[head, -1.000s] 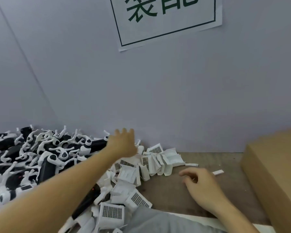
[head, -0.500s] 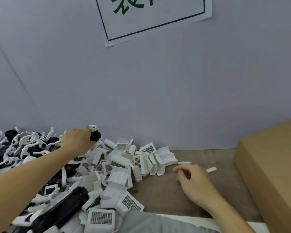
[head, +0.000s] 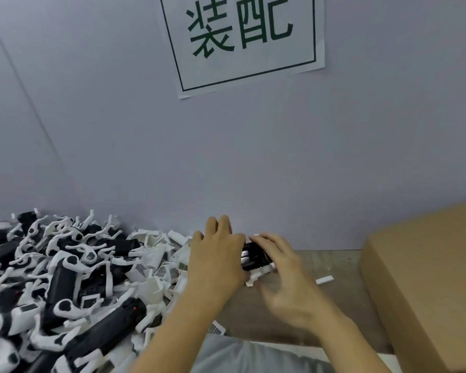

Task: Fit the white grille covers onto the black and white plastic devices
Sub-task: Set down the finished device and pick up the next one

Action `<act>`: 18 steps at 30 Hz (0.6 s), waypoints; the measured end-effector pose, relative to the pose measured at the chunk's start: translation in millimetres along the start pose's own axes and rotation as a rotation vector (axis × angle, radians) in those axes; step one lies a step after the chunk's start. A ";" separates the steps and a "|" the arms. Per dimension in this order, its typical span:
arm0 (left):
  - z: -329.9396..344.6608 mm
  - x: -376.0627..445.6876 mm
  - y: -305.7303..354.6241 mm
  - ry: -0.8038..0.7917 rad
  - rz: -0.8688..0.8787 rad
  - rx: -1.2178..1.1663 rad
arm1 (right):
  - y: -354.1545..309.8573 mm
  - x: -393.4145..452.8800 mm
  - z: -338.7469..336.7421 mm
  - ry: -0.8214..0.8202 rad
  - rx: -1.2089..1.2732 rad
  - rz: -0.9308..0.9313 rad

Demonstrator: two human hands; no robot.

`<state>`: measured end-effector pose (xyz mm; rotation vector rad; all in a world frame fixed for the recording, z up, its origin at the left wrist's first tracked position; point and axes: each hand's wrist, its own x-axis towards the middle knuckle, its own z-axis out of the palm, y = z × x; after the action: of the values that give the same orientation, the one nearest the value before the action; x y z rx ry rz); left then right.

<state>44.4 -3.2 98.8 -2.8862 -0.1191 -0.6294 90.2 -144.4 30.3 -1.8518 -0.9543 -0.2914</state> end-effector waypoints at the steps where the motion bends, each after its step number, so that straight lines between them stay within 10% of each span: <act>1: 4.3 -4.3 7.0 0.017 -0.044 0.033 | 5.0 -1.4 -1.4 -0.009 -0.005 0.039; 11: 41.6 -18.7 30.1 0.090 -0.198 -0.104 | 27.3 -4.7 0.3 -0.002 -0.117 0.231; 16: 36.9 -14.4 32.8 0.369 -0.431 -0.737 | 25.3 -4.1 1.0 0.382 -0.015 0.469; 18: 37.0 -12.9 34.8 0.245 -0.476 -1.019 | 23.8 -2.6 3.5 0.445 0.130 0.571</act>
<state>51.8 -30.5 54.7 -3.7053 -0.6253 -1.4817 104.9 -147.4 11.4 -1.7525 -0.1241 -0.2634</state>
